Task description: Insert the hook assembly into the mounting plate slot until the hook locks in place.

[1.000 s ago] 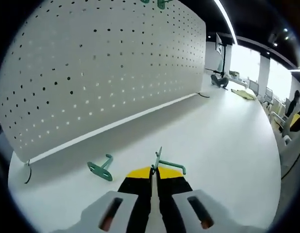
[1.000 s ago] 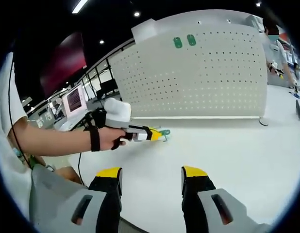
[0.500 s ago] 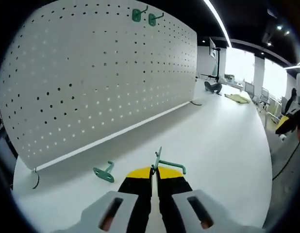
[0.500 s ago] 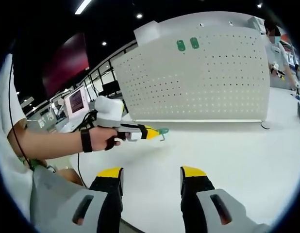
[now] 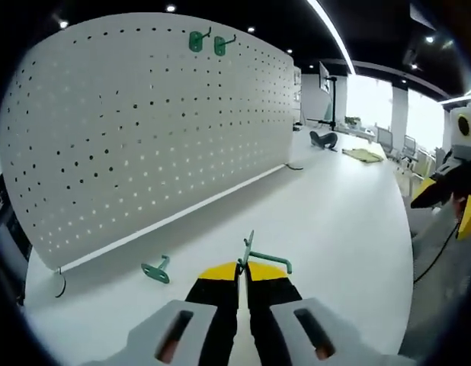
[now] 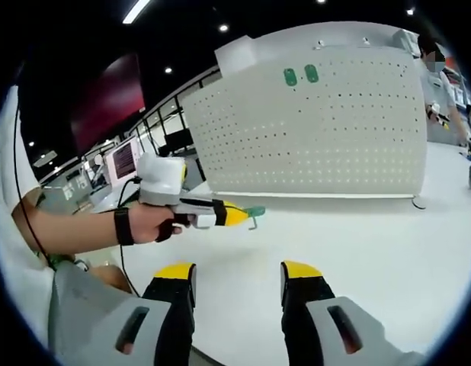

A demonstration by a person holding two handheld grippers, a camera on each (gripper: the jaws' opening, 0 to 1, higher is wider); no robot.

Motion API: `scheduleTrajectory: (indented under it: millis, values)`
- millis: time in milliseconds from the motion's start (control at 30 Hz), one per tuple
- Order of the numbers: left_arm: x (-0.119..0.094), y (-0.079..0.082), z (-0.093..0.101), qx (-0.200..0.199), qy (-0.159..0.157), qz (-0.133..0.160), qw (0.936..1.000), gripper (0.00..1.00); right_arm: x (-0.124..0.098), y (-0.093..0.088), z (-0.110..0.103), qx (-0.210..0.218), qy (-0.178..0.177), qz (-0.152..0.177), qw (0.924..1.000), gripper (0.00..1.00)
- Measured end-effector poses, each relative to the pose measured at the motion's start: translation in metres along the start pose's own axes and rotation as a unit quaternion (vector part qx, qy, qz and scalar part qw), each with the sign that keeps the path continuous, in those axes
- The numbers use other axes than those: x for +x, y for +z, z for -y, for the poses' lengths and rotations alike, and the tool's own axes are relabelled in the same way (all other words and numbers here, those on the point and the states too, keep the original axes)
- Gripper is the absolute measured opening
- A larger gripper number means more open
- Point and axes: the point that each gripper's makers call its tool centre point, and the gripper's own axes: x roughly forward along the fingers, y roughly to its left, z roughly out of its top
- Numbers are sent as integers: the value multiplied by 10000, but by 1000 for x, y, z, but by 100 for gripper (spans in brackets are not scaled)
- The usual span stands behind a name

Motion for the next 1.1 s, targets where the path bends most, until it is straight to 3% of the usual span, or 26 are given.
scheduleTrajectory:
  millis: [400, 700, 900, 1100]
  values:
    - [-23, 3, 16, 37, -135, 49, 9999, 3, 5, 5, -11, -116, 205, 36, 9997, 43]
    - [-35, 5, 35, 213, -366, 31, 9991, 3, 6, 14, -11, -237, 298, 166, 9991, 38]
    - [-46, 10, 51, 122, -594, 124, 9981, 3, 7, 18, -8, -262, 314, 261, 9988, 37]
    - [-56, 10, 60, 202, -641, 107, 9977, 3, 8, 20, -11, -280, 349, 333, 9984, 35]
